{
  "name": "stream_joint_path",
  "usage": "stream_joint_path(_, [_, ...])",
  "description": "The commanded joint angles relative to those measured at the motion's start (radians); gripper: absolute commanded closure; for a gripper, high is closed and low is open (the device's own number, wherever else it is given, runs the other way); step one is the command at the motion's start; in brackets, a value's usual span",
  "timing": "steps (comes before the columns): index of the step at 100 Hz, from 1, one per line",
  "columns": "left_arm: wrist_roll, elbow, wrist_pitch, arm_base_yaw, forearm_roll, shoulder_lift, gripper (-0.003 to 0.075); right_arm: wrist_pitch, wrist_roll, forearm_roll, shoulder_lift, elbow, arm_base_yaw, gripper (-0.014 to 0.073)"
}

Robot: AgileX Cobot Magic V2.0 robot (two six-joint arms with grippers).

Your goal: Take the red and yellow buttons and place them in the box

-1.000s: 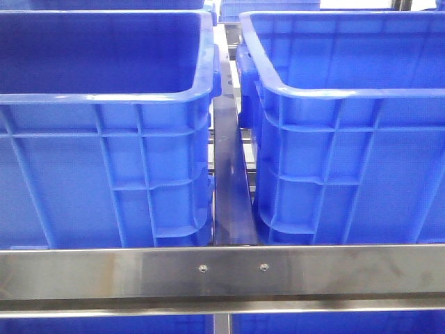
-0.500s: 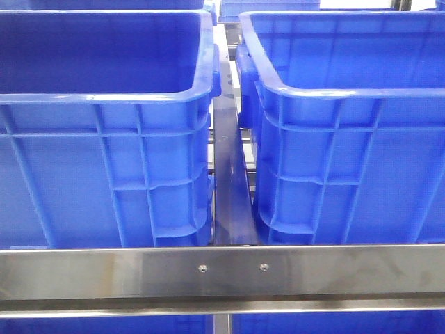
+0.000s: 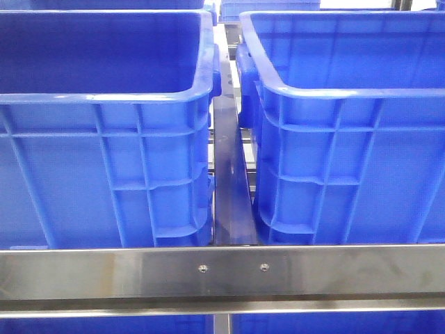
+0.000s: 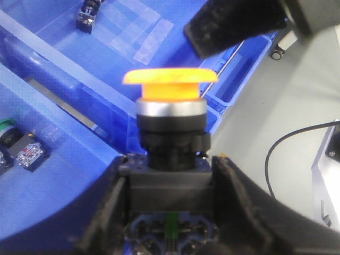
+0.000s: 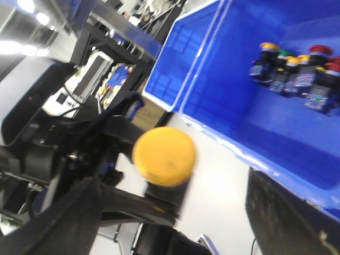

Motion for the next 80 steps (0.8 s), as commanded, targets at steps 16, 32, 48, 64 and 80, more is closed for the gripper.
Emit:
stream_joint_path(16, [-0.002,-0.033,-0.068,-0.006,-0.017,-0.016,0.0739,-0.055,-0.006,0.078,0.032,-0.075,0.092,0.0012])
stream_joint_path(32, [-0.002,-0.033,-0.068,-0.006,-0.017,-0.016,0.0739,-0.053,-0.006,0.083,0.076,-0.099,0.123,0.0012])
stream_joint_path(48, [-0.002,-0.033,-0.068,-0.006,-0.017,-0.016,0.0739,-0.053,-0.006,0.085,0.115,-0.136,0.162,0.0012])
stream_joint_path(64, [-0.002,-0.033,-0.068,-0.006,-0.017,-0.016,0.0739,-0.056,-0.006,0.087,0.140,-0.149,0.188,0.0043])
stream_joint_path(80, [-0.002,-0.033,-0.068,-0.006,-0.017,-0.016,0.0738,-0.054,-0.006,0.087,0.145,-0.149,0.192,0.0286])
